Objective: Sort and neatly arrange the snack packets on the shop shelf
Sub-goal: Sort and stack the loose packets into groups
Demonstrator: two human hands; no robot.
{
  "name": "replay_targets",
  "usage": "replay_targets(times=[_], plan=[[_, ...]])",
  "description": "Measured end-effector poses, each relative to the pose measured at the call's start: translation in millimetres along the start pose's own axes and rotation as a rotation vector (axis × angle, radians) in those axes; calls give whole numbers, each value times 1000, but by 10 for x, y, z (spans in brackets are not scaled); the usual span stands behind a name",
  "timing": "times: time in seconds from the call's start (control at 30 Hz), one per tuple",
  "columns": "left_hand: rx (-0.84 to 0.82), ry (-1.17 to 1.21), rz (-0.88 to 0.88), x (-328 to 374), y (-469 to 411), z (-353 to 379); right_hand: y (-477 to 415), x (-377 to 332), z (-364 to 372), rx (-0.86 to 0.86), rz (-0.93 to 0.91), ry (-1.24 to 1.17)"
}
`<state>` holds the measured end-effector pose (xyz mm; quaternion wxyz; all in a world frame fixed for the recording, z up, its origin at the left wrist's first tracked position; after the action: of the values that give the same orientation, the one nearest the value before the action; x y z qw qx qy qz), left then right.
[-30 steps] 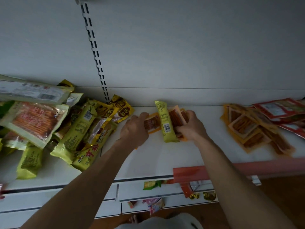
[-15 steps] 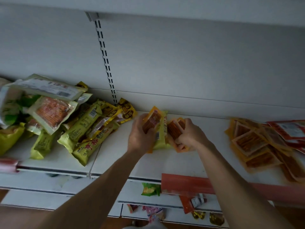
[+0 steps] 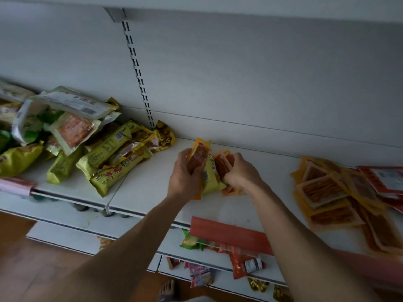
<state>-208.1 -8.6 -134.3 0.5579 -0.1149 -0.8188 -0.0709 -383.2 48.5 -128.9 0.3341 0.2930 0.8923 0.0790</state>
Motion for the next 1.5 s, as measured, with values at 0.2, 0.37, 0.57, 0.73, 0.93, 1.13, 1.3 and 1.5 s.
replay_targets(times=[0.2, 0.37, 0.57, 0.73, 0.93, 1.13, 1.3, 1.5], plan=[[135, 124, 95, 293, 19, -199, 62, 103, -160, 153, -108, -273], [71, 208, 209, 842, 17, 157, 197, 464, -544, 270, -130, -543], [-190, 279, 261, 1174, 300, 1272, 689, 1217, -1309, 547, -151, -625], [-366, 179, 260, 1326, 605, 2109, 1165, 2058, -1795, 754, -29, -550], [-368, 39, 231, 1487, 651, 2699, 1178, 2488, -2120, 731, 29, -456], [-380, -153, 212, 1520, 608, 3023, 702, 2448, -2216, 566, 82, -213], [-385, -474, 401, 1383, 670, 3068, 620, 2361, -2149, 604, 45, 236], [-408, -691, 490, 1248, 697, 3233, 425, 2374, -1817, 519, -4, 278]])
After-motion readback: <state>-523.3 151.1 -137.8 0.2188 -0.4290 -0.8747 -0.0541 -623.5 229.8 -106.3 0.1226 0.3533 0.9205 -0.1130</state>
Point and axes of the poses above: each hand's wrist, its own y-axis away from the middle knuckle, its own z-axis out of the palm, x = y × z, the point moved 9 cm from there along -y, towards the middle knuckle
